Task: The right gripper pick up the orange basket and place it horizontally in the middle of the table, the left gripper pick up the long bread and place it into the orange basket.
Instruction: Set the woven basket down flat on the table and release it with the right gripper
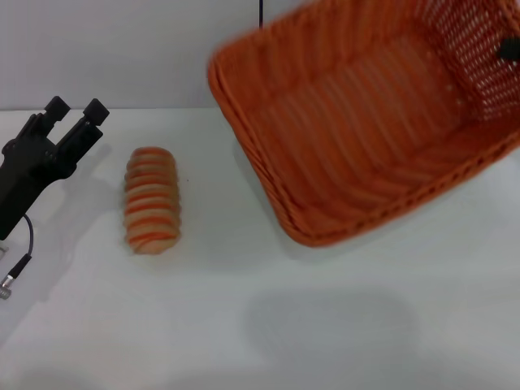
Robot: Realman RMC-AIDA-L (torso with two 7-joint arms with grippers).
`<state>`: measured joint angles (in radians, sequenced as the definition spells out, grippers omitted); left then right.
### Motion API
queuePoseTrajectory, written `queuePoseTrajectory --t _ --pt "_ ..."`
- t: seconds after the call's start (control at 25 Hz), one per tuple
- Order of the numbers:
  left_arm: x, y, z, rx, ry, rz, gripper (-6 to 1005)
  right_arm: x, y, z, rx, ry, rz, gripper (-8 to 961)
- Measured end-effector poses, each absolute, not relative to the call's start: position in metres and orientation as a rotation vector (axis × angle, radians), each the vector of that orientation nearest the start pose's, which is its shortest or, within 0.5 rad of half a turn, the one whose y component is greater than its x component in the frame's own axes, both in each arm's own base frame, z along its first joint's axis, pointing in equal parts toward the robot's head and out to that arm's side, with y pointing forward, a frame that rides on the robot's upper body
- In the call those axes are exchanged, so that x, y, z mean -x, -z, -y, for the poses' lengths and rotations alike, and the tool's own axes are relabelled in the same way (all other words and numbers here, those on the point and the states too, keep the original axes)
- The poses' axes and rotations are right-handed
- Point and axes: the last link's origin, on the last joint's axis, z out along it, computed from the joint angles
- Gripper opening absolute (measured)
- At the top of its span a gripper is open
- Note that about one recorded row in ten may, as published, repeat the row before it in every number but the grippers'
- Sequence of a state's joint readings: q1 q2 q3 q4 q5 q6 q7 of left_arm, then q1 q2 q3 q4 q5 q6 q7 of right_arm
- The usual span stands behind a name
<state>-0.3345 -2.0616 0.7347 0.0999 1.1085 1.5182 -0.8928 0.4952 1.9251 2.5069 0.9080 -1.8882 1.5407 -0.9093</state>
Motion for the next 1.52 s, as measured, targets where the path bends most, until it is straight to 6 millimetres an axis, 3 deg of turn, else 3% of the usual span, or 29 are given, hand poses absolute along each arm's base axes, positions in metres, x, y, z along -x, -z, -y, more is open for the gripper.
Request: queuePoseTrajectory --t 0.08,0.2,0.72,0.76,0.96,1.2,1.52 --pt "0.328 -0.001 -0.276 1.82 1.21 0.822 846 -0.265 -0.119 -0.357 2.192 -1.04 -1.401 172" --pt "0.328 -0.002 -0.276 1.818 1.212 0.821 845 -0.267 -0.11 -0.352 2.145 -1.117 -1.427 173" --pt "0.331 -0.013 -0.277 1.782 1.206 0.778 846 -0.281 -0.059 -0.345 2.112 -1.149 -1.537 172" --pt "0.34 -0.03 -0.276 1.678 1.214 0.75 846 -0.283 -0.056 -0.344 2.108 -1.152 -1.547 171" --pt "0.346 -0.044 -0.273 1.615 1.217 0.725 844 -0.29 -0.037 -0.334 2.066 -1.193 -1.594 171" --pt "0.345 -0.044 -0.274 1.632 1.215 0.719 845 -0.3 -0.012 -0.32 2.025 -1.258 -1.635 170" --pt "0.343 -0.047 -0.277 1.638 1.224 0.715 845 -0.308 0.012 -0.304 2.038 -1.216 -1.678 169"
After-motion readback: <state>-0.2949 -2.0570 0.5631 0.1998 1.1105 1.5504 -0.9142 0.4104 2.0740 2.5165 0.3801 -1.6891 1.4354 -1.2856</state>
